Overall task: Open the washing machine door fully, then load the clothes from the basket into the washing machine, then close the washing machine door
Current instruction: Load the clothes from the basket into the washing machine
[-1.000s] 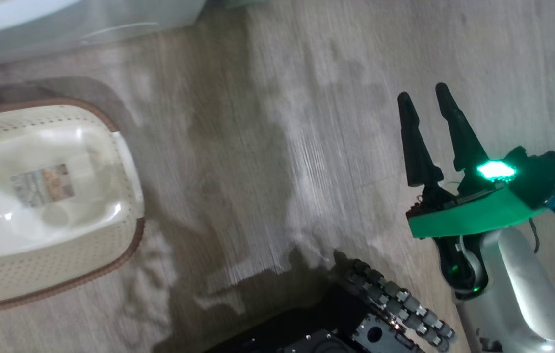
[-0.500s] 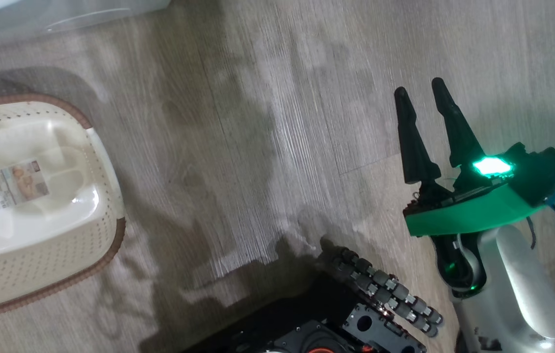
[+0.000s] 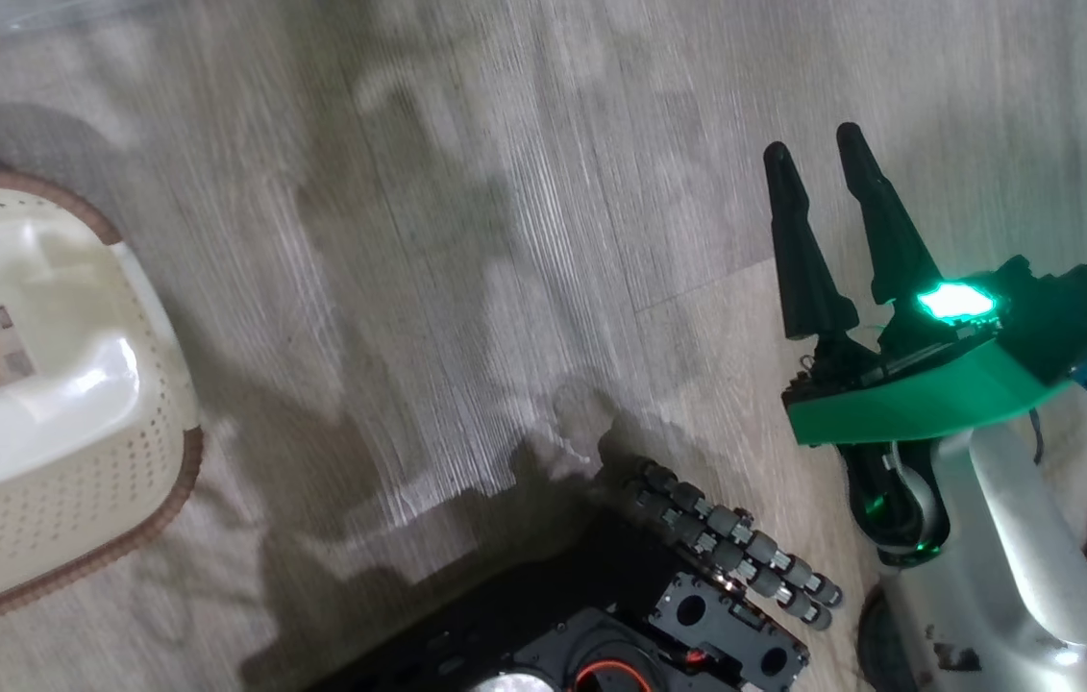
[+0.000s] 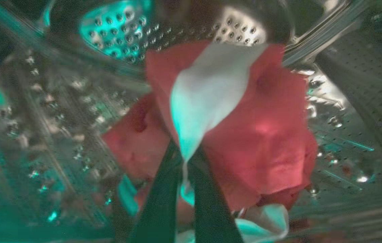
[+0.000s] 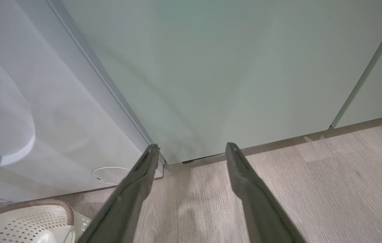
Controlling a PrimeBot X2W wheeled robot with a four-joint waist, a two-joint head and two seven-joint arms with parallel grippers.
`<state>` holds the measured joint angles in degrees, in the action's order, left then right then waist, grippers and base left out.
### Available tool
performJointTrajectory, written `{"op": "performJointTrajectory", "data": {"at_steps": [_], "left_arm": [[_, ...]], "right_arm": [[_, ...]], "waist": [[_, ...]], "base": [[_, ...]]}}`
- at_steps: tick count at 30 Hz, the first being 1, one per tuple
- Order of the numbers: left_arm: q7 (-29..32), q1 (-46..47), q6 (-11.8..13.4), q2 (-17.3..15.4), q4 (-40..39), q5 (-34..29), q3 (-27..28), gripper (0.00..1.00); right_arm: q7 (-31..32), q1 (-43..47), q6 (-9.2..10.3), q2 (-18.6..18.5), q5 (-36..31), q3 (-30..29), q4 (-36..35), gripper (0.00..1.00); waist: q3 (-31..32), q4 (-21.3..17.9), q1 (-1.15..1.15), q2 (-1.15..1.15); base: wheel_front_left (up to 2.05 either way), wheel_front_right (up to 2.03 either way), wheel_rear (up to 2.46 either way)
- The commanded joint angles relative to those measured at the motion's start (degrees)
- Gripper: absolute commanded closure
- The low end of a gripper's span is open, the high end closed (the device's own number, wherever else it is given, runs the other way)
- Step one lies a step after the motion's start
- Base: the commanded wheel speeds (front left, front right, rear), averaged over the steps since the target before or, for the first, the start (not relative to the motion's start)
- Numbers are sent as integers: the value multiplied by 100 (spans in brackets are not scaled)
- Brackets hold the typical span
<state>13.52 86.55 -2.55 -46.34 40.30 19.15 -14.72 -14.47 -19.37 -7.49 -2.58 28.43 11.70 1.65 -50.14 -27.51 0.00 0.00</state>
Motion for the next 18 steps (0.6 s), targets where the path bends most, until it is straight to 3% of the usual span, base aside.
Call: {"op": "performJointTrajectory", "data": {"at_steps": [1, 9, 18], "left_arm": [[-186, 140, -34, -166, -33, 60, 162, 100], [-1065, 205, -160, 99, 897, 149, 119, 100], [-1396, 274, -147, 417, 1360, 103, -67, 100]], "right_arm": [[-52, 138, 0, -30, 50, 94, -180, 0], [-52, 135, 0, -30, 21, 68, -193, 0], [-52, 136, 0, -30, -68, 24, -168, 0]], "waist": [[-51, -29, 0, 0], [-140, 8, 0, 0], [-12, 143, 0, 0]], "base": [[0, 0, 0], [0, 0, 0], [0, 0, 0]]}}
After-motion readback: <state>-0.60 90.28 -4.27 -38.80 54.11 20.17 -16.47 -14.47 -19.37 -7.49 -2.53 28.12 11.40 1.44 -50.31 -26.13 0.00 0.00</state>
